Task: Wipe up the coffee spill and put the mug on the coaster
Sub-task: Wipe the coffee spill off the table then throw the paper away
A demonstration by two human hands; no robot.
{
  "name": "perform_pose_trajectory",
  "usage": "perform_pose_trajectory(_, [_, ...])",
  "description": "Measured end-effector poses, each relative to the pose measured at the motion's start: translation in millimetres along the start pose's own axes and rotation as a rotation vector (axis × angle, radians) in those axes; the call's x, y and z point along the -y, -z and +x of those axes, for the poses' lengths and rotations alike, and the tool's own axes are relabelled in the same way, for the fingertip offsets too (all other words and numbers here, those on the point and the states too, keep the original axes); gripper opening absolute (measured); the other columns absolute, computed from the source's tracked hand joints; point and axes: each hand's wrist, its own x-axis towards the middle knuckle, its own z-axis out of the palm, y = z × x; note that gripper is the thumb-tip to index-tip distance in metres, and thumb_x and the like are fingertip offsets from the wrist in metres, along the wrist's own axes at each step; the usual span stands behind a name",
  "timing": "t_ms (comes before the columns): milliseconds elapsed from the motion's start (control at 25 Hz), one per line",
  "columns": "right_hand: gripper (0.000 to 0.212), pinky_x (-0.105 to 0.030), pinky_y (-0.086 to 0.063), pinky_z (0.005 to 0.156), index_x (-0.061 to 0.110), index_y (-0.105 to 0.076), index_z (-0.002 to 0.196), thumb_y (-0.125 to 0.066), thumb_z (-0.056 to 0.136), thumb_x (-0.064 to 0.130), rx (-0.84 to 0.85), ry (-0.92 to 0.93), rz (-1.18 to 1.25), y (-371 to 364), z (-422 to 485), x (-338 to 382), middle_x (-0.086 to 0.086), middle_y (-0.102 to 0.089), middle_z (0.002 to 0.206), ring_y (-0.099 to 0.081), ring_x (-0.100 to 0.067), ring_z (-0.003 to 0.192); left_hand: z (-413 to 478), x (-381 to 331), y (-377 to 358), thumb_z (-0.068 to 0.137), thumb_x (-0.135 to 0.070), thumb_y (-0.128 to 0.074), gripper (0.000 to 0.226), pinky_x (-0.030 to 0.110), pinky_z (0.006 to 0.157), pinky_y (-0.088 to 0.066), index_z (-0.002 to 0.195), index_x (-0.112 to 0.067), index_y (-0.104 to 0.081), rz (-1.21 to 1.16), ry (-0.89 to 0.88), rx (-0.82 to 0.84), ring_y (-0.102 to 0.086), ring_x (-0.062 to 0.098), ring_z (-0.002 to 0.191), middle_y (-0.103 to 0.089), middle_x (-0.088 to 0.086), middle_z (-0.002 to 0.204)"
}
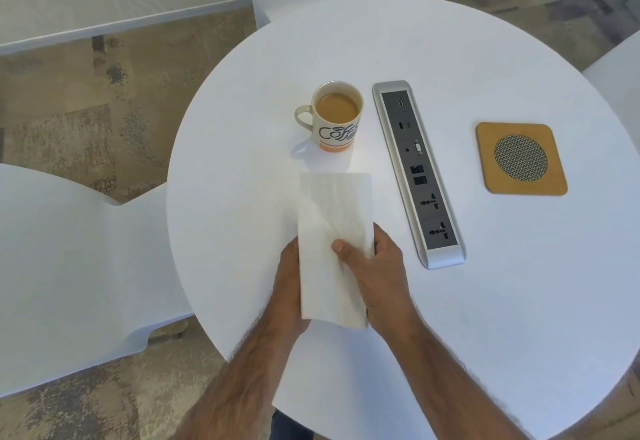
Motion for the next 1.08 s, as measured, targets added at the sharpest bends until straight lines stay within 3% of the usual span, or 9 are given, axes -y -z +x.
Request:
perform_pose_trajectory(40, [0.03,-0.049,-0.061,0.089,0.029,-0.07,0.112,-0.076,0.087,0.013,-0.027,0.002,-0.073,3.4,0.3,3.4,0.008,-0.078,0.103,-0.073,-0.02,0.098,0.1,-1.1,-1.1,0.103,-0.009,-0.051,0.026,0.045,0.081,-0.061,0.118,-0.004,-0.072,0.087,-0.033,-0.013,-0.074,0.036,0.102,-0.076,0.02,0.112])
perform_pose_trajectory(120, [0.035,-0.043,-0.059,0.089,0.032,-0.071,0.108,-0.067,0.088,0.003,-0.115,0.091,-0.213,14.8,-0.8,10.7,0.015,-0.076,0.098,-0.07,-0.009,0.093,4.6,-1.1,4.0,0.099,0.005,-0.051,0.027,0.034,0.078,-0.058,0.106,-0.006,-0.074,0.21,-0.127,-0.063,-0.074,0.025,0.092,-0.078,0.01,0.102])
perform_pose_trajectory(200, [0.063,-0.038,-0.056,0.093,0.033,-0.066,0.13,-0.059,0.084,-0.01,-0.249,0.301,-0.429,28.8,2.4,14.7,0.011,-0.07,0.126,-0.066,-0.01,0.112,8.7,-3.0,22.2,0.097,0.007,-0.047,0.034,0.034,0.086,-0.055,0.101,-0.014,-0.074,0.468,-0.299,-0.223,-0.071,0.017,0.094,-0.077,0.002,0.103])
perform_pose_trajectory(320, [0.073,-0.055,-0.052,0.096,0.018,-0.052,0.148,-0.052,0.084,-0.016,-0.394,0.693,-1.115,37.6,28.2,4.5,-0.016,-0.042,0.16,-0.045,-0.039,0.142,19.7,-2.9,77.4,0.095,-0.004,-0.049,0.035,0.041,0.114,-0.04,0.123,-0.014,-0.068,1.175,-0.696,-0.473,-0.059,0.025,0.128,-0.067,0.007,0.134])
perform_pose_trajectory(440, [0.059,-0.066,-0.028,0.116,0.014,-0.037,0.156,-0.051,0.099,0.017,-0.097,0.556,-1.374,22.9,48.6,-19.2,-0.022,-0.021,0.167,-0.017,-0.045,0.155,29.6,-14.5,119.5,0.104,-0.032,-0.045,0.055,0.049,0.126,-0.015,0.155,-0.014,-0.037,1.532,-0.514,-0.571,-0.021,0.036,0.156,-0.027,0.014,0.168])
perform_pose_trajectory(560, [0.073,-0.058,-0.021,0.12,0.017,-0.023,0.161,-0.028,0.102,0.06,0.07,0.61,-1.501,23.2,54.4,-37.4,-0.012,-0.012,0.172,-0.013,-0.034,0.158,36.3,-19.9,141.1,0.103,-0.057,-0.024,0.073,0.052,0.128,-0.003,0.163,-0.018,-0.013,1.691,-0.448,-0.579,-0.005,0.034,0.159,-0.007,0.011,0.173])
perform_pose_trajectory(680, [0.071,-0.058,-0.022,0.12,0.012,-0.023,0.161,-0.031,0.104,0.052,0.061,0.697,-1.497,25.1,64.7,-29.7,-0.01,-0.01,0.172,-0.011,-0.032,0.158,37.3,-21.0,143.5,0.103,-0.059,-0.018,0.074,0.053,0.128,-0.003,0.164,-0.018,-0.008,1.751,-0.473,-0.596,-0.004,0.034,0.159,-0.004,0.01,0.174])
perform_pose_trajectory(840, [0.061,-0.062,-0.011,0.123,0.032,-0.015,0.163,-0.03,0.105,0.046,0.039,0.668,-1.472,1.8,82.2,-24.0,-0.009,-0.006,0.173,-0.006,-0.037,0.158,40.7,-18.7,143.3,0.105,-0.051,-0.018,0.07,0.055,0.127,-0.006,0.165,-0.015,-0.009,1.764,-0.476,-0.615,-0.005,0.035,0.159,-0.005,0.011,0.173])
perform_pose_trajectory(1080, [0.065,-0.057,-0.018,0.123,0.013,-0.029,0.16,-0.034,0.101,0.039,0.174,0.795,-1.387,-76.6,59.5,-31.6,-0.011,-0.02,0.17,-0.013,-0.033,0.158,43.7,-15.8,147.0,0.105,-0.038,-0.019,0.064,0.055,0.127,-0.006,0.165,-0.016,-0.012,1.739,-0.508,-0.607,-0.007,0.035,0.159,-0.007,0.011,0.173])
